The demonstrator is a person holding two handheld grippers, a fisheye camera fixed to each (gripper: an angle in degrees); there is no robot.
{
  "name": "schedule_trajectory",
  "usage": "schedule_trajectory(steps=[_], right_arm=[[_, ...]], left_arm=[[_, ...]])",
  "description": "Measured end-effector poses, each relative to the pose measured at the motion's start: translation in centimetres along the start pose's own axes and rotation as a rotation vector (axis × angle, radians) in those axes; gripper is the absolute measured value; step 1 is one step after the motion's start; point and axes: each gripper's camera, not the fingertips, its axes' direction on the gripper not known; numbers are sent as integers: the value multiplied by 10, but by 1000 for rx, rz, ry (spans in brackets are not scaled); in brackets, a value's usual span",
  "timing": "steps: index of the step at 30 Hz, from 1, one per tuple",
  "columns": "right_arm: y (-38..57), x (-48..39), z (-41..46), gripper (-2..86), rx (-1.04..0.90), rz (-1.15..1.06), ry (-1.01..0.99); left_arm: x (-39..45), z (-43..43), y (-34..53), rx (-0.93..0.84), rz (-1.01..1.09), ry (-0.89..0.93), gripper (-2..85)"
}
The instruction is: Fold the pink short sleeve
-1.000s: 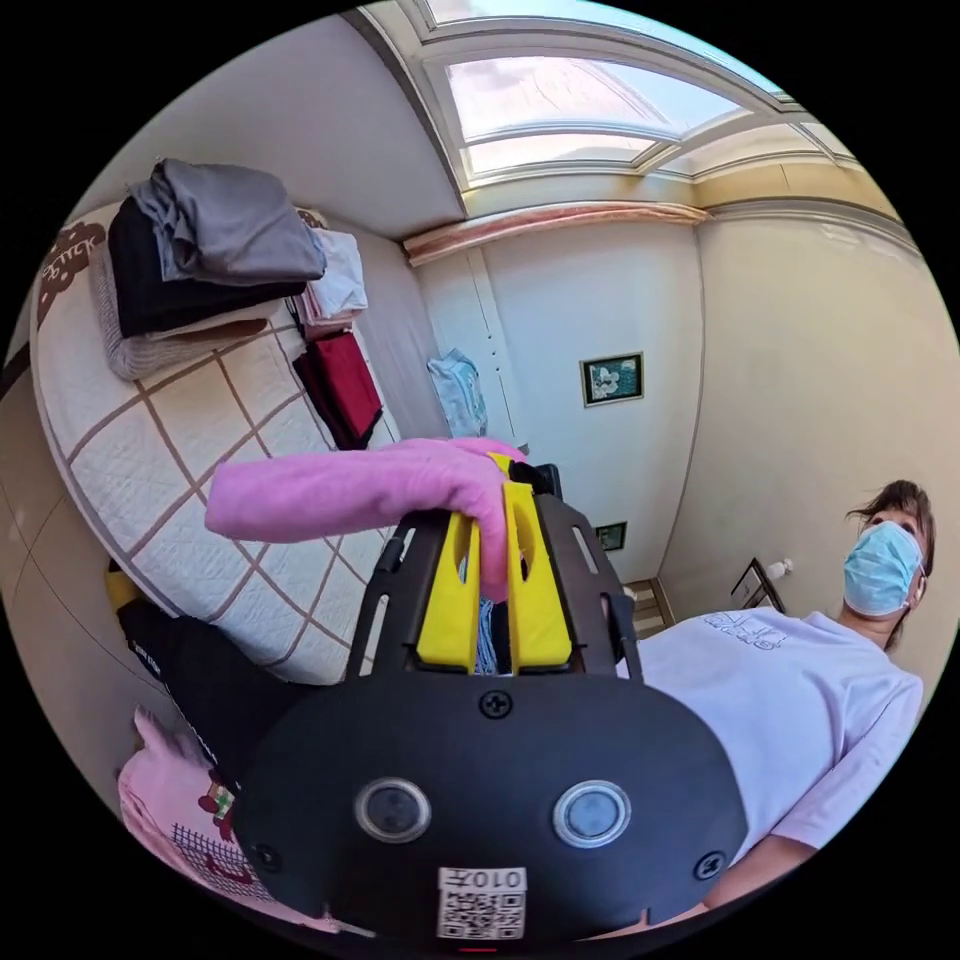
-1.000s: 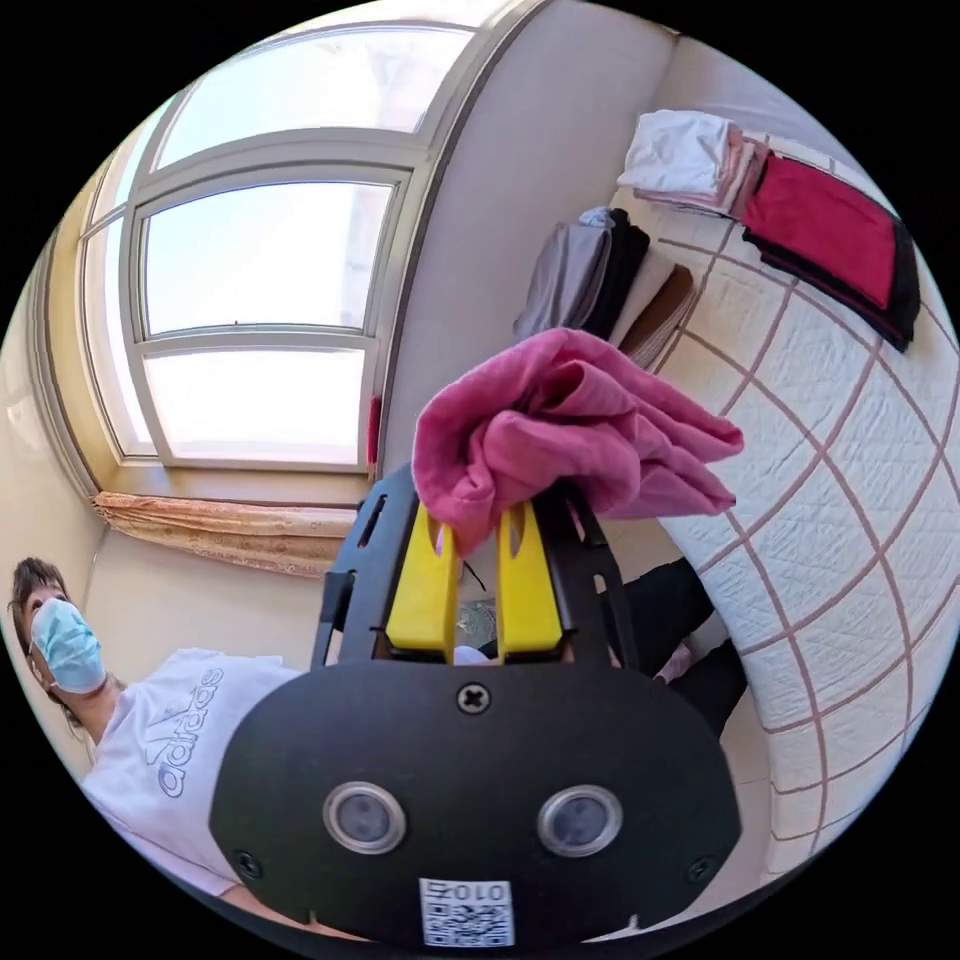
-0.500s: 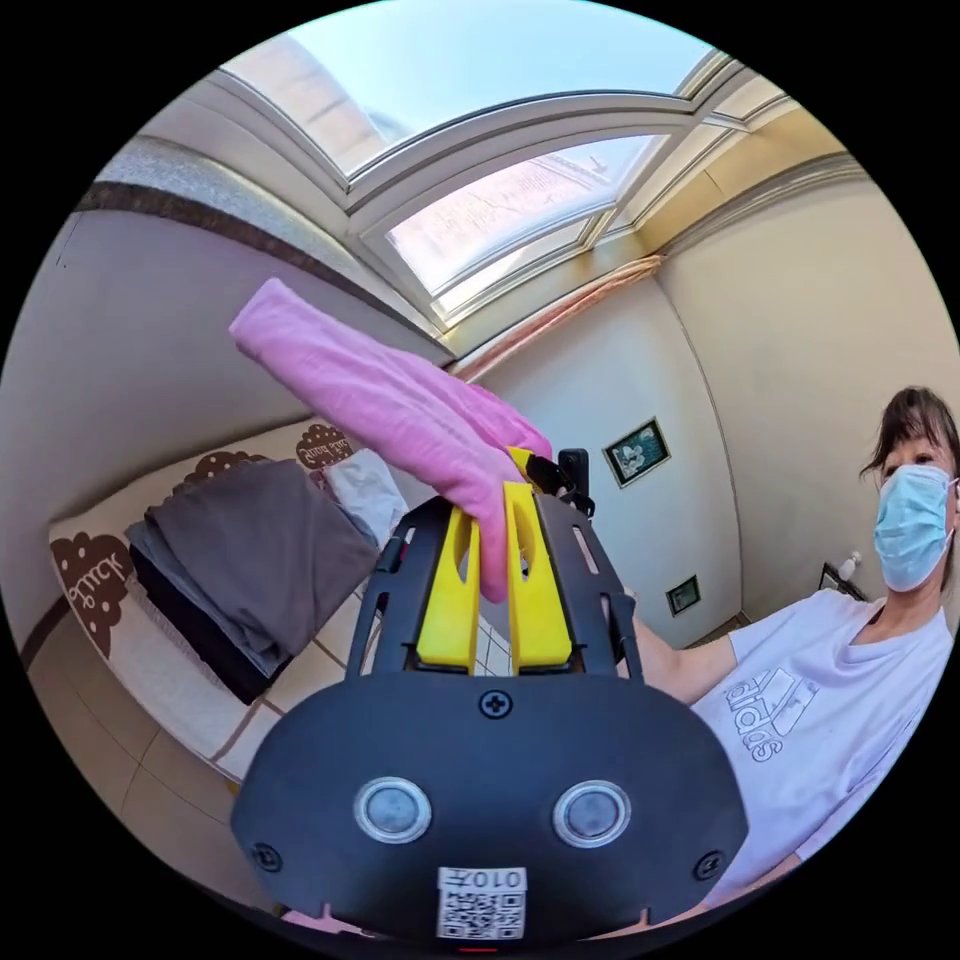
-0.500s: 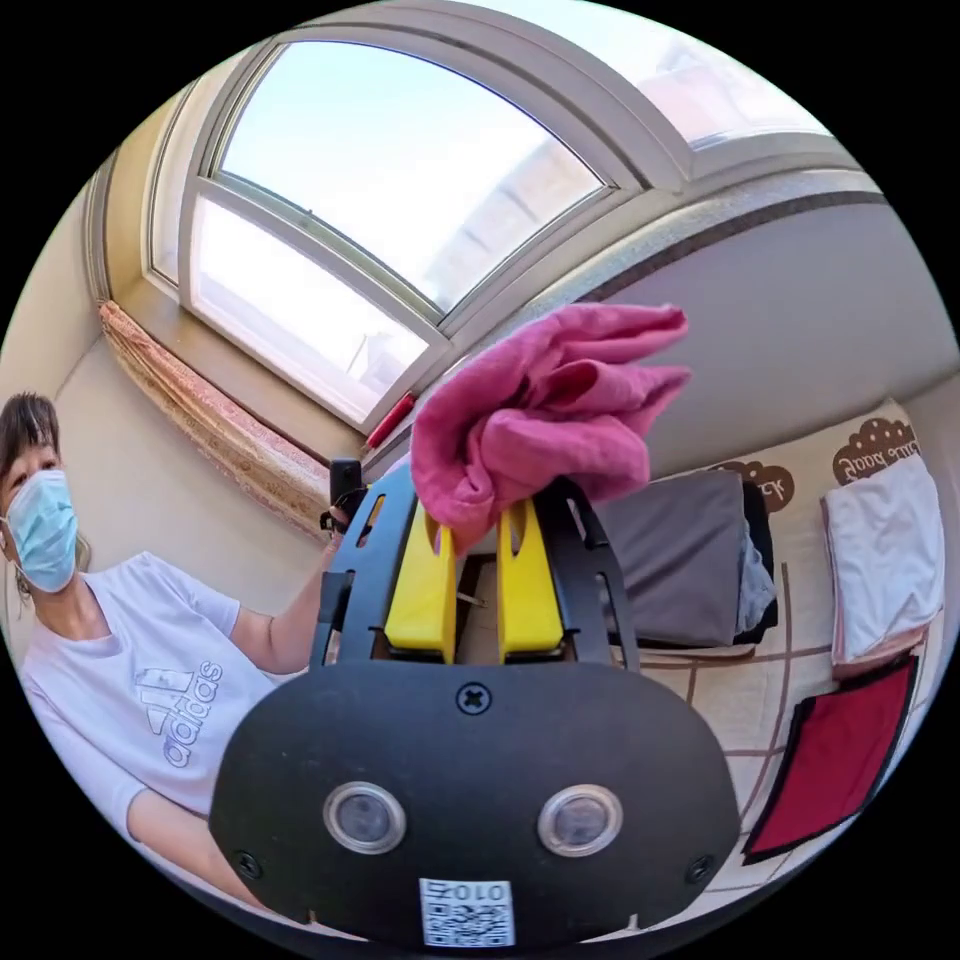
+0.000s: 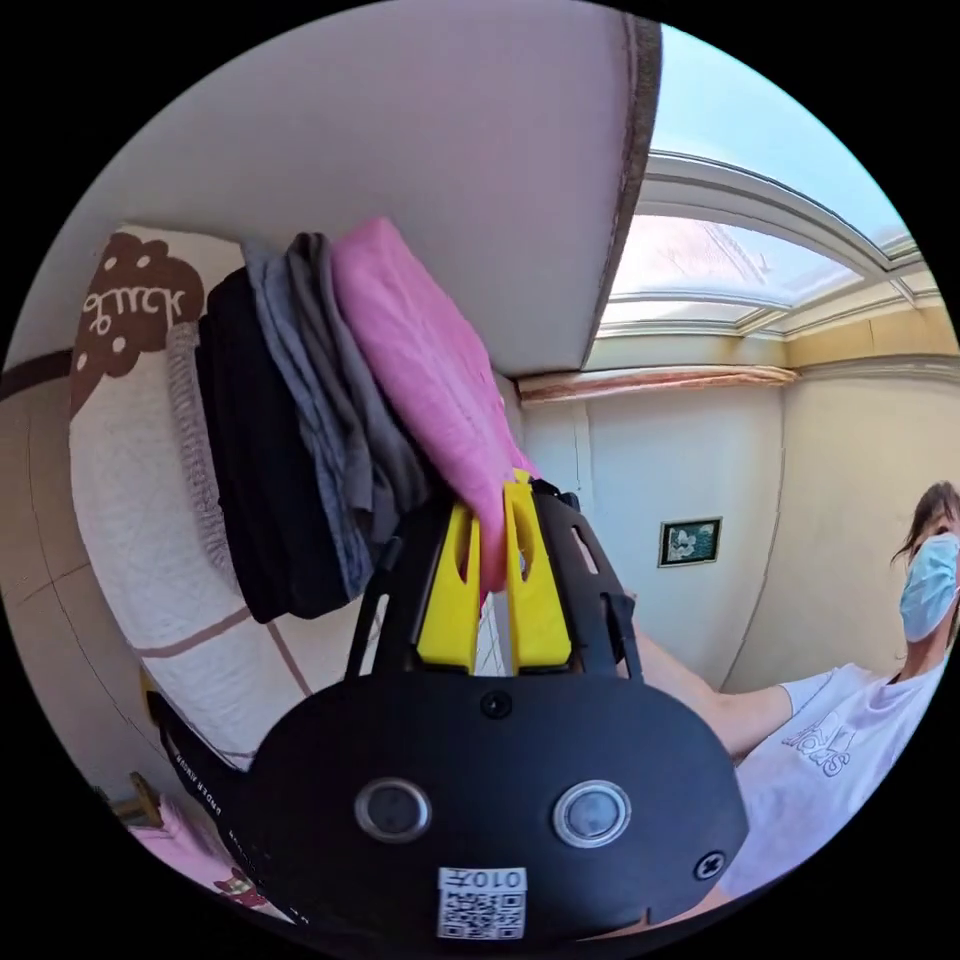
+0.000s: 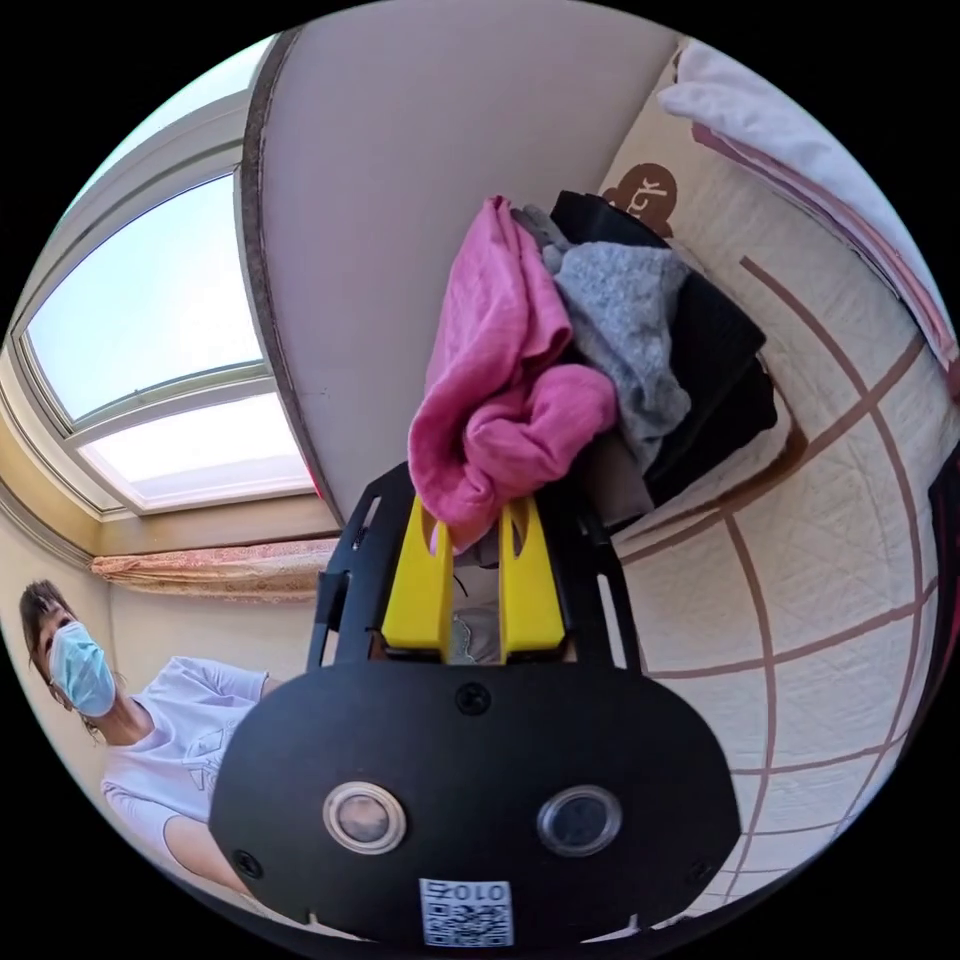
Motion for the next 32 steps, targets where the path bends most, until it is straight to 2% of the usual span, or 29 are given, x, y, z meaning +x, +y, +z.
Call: schedule_trajectory(steps=[3, 5, 8, 10, 14, 16, 18, 20, 22, 25, 28, 30, 32], right_arm=[[-15, -14, 2, 74, 4, -2, 46], [-21, -19, 5, 74, -4, -1, 81], [-21, -23, 5, 69, -9, 7, 114], [-11, -25, 1, 66, -5, 8, 129], [14, -32, -14, 59, 46, -10, 129], [39, -35, -26, 50, 112, -17, 138], [64, -37, -32, 45, 171, -30, 158], [93, -45, -39, 43, 279, -66, 226], [139, -68, -47, 52, 495, -142, 421], [178, -92, -44, 66, 664, -170, 650], [185, -102, -40, 66, 579, -163, 759], [180, -107, -37, 58, 499, -129, 849], [172, -108, -36, 58, 432, -61, 957]], left_arm=[[35, -11, -2, 33, 107, -101, 62], [39, -8, -3, -3, 98, -177, 57], [15, -4, 7, -59, -30, -62, 45], [20, -10, 19, -66, -21, -79, 35], [55, -30, 44, -110, 107, -198, 11], [86, -37, 48, -100, 232, -297, 5], [137, -31, 46, -113, 453, -454, 0], [174, -14, 46, -130, 633, -546, -1], [205, 11, 50, -137, 813, -632, -1], [228, 67, 58, -229, 1000, -750, -2], [219, 124, 69, -376, 1027, -834, -2], [192, 164, 84, -514, 964, -897, -2], [189, 172, 99, -487, 978, -894, -2]])
